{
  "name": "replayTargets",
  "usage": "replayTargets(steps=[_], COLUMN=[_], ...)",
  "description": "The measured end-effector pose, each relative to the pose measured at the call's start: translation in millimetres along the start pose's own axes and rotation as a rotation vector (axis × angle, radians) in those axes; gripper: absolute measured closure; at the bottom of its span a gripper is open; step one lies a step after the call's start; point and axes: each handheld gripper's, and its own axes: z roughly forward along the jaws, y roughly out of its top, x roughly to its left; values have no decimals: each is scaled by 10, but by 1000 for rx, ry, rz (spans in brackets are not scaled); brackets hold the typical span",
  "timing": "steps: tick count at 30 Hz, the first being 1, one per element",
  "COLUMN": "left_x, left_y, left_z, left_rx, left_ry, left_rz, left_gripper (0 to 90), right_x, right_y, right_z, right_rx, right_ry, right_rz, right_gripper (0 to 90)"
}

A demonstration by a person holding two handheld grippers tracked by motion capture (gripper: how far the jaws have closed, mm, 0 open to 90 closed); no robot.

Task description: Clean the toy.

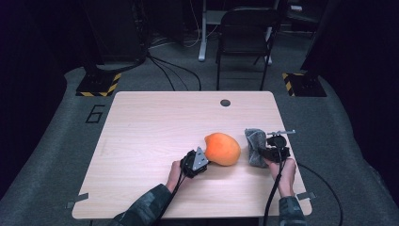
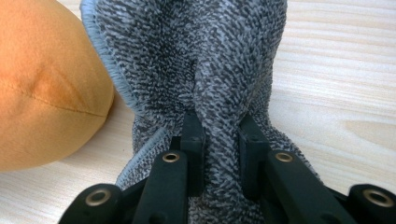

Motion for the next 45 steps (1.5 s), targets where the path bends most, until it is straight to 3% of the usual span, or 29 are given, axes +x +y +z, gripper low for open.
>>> replayTargets(steps=[8,12,15,18,23,30,33,35,36,38,40,42,45], left_x=[115,188,235,277,280,285,269,233,209,174,170,166,163], left_y=[263,355,396,383,314,293,296,310,321,327,278,283,290], left_z=[-210,-312,-363,-365,-276,-257,-258,-258,-259,-246,-205,-200,-203], left_rx=[6,36,49,60,98,110,106,102,96,107,115,106,107], left_ry=[-115,-136,-147,-186,-234,-231,-231,-244,-253,-246,-254,-254,-263], left_rz=[-215,-298,-357,-437,-531,-567,-571,-552,-558,-516,-511,-524,-505], left_gripper=[738,735,733,733,730,721,717,717,718,720,721,721,720], right_x=[-28,-8,65,168,472,1037,1282,1438,1494,1532,1511,1413,1329], right_y=[21,50,96,147,247,278,248,217,203,165,133,138,153], right_z=[-74,-148,-248,-371,-657,-872,-827,-731,-661,-500,-366,-312,-325], right_rx=[-24,-50,-79,-108,-175,-209,-196,-184,-163,-132,-112,-104,-109], right_ry=[1,4,13,21,69,164,192,192,189,154,81,120,118], right_rz=[5,-8,-29,-47,-122,-244,-292,-329,-323,-341,-364,-331,-322], right_gripper=[768,768,767,767,767,767,767,768,769,771,773,774,774])
